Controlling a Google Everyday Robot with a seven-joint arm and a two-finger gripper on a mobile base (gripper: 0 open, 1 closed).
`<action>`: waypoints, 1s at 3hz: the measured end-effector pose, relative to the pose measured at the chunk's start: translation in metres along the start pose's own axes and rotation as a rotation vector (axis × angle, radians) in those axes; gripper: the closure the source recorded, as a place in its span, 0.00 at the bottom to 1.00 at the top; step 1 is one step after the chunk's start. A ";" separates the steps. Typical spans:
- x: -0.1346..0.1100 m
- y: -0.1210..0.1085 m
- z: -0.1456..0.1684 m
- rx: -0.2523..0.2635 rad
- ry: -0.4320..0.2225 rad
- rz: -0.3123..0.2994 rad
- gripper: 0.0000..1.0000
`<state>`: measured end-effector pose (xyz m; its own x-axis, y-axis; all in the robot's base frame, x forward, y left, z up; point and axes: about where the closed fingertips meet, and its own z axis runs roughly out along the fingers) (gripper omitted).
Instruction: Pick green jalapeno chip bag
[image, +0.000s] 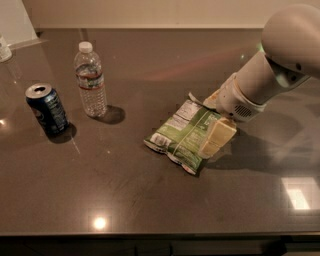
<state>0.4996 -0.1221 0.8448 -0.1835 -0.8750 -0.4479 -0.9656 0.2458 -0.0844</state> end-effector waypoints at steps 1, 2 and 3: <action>-0.001 -0.002 -0.002 0.021 0.001 0.007 0.42; -0.001 -0.004 -0.005 0.034 0.009 0.027 0.65; -0.001 -0.007 -0.011 0.046 0.013 0.054 0.89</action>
Offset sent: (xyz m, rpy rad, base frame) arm 0.0068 -0.0067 0.0069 -0.0158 -0.0165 -0.0769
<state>0.5049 -0.1273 0.8556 -0.2379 -0.8653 -0.4413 -0.9448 0.3115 -0.1014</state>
